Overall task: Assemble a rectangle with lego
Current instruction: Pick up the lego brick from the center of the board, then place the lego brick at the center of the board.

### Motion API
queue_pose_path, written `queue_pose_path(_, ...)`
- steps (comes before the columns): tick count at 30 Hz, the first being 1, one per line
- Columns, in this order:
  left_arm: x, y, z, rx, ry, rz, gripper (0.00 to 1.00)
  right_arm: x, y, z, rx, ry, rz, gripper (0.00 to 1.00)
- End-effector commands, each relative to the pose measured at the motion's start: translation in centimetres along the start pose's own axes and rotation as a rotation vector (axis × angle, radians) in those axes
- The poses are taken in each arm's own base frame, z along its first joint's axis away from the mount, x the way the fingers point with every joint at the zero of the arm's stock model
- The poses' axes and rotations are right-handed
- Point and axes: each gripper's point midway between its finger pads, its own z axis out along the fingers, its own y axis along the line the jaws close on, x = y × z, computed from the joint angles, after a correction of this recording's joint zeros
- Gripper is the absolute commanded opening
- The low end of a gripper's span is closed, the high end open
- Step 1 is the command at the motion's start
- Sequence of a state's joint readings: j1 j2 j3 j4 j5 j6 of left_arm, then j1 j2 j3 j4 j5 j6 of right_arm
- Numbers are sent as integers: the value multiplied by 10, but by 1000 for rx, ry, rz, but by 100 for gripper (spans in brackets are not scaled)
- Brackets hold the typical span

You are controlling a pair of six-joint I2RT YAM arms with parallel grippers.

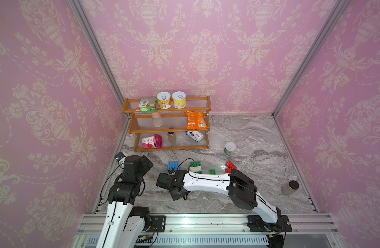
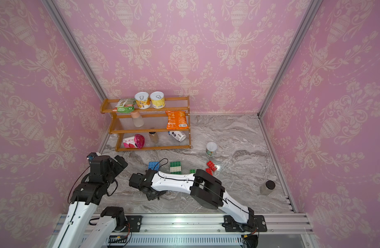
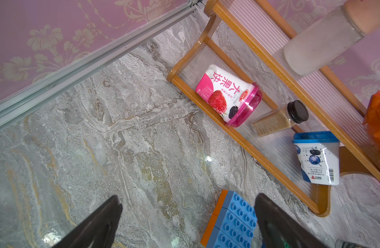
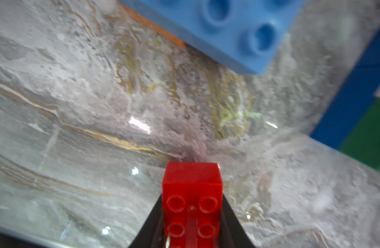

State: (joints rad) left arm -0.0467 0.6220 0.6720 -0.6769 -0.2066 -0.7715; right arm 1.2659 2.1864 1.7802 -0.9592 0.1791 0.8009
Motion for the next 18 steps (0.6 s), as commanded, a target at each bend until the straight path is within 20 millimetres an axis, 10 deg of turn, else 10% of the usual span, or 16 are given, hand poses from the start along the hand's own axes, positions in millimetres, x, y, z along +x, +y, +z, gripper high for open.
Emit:
queue_pose_path(1, 0, -25, -1, 129, 26, -4, 99, -11, -36, -45, -17, -111, 118, 21)
queue_pose_path(9, 0, -76, -2, 355, 86, -38, 99, 29, -139, -44, 64, -80, 299, 23)
queue_pose_path(18, 13, -118, 2, 447, 50, 38, 99, 47, -172, 3, 70, 36, 350, 24)
